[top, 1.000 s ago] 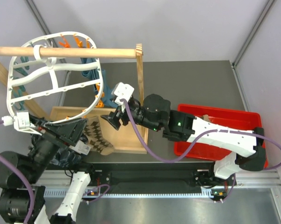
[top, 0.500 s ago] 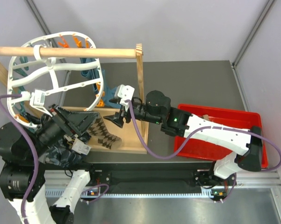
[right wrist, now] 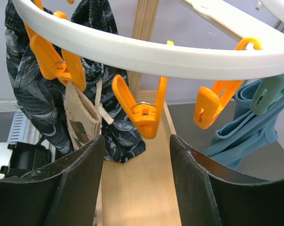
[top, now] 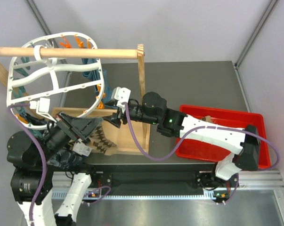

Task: Clip the socks to the hanger
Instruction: Open the clamp at the hanger.

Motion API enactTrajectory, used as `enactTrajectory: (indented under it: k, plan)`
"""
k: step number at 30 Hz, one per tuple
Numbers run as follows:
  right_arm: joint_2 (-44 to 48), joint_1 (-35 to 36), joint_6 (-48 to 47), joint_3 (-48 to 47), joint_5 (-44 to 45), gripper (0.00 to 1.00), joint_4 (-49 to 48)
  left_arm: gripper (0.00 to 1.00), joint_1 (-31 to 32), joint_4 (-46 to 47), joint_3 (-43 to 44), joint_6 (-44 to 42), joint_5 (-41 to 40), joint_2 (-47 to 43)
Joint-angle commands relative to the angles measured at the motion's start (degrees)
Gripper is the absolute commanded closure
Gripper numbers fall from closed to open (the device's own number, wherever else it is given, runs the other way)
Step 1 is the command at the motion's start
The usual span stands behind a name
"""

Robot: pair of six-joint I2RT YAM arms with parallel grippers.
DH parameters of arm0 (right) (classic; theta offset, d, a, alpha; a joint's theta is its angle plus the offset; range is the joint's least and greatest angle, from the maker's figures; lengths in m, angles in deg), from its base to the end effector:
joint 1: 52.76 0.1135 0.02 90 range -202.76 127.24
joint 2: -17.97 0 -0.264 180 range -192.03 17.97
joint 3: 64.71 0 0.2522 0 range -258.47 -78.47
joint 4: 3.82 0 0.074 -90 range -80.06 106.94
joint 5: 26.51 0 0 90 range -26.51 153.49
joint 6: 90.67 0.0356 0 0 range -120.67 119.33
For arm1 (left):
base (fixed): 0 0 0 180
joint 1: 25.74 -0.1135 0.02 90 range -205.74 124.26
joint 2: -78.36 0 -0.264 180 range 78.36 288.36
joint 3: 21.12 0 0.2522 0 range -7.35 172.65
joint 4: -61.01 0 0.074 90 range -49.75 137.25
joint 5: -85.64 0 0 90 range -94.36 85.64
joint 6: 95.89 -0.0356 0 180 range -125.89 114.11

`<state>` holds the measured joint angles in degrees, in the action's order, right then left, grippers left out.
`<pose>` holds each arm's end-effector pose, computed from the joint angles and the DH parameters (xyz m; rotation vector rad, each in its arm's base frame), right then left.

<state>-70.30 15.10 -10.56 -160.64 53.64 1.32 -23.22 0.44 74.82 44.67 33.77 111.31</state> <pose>0.1342 0.3459 0.4158 -1.1138 1.1525 0.9287 0.0139 -0.0226 0.4861 -0.1225 1.6701 -1.2213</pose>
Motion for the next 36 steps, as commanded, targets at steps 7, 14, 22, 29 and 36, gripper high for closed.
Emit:
enactTrajectory:
  k: [7, 14, 22, 29, 36]
  plan:
    - [-1.20, -0.62, 2.24, -3.52, -1.14, 0.45, -5.79, 0.60, 0.11, 8.66, -1.49, 5.25, -5.17, -3.06]
    - [-2.17, -0.62, 3.74, -4.22, -1.49, 0.50, -7.29, 0.60, 0.11, 9.10, -3.68, 7.79, -9.11, -6.57]
    - [-2.08, -0.53, 6.02, -4.14, -1.31, 0.57, -9.30, 0.60, 0.02, 11.65, -7.55, 11.22, -9.92, -8.69]
    - [-1.73, -0.44, 7.87, -4.14, -0.96, 0.77, -9.57, 0.60, 0.02, 11.56, -10.01, 10.34, -10.35, -8.95]
    - [-1.56, 0.87, 8.13, -4.66, -0.26, 0.92, -7.73, 0.61, 0.02, 9.37, -7.47, 6.13, -12.46, -8.17]
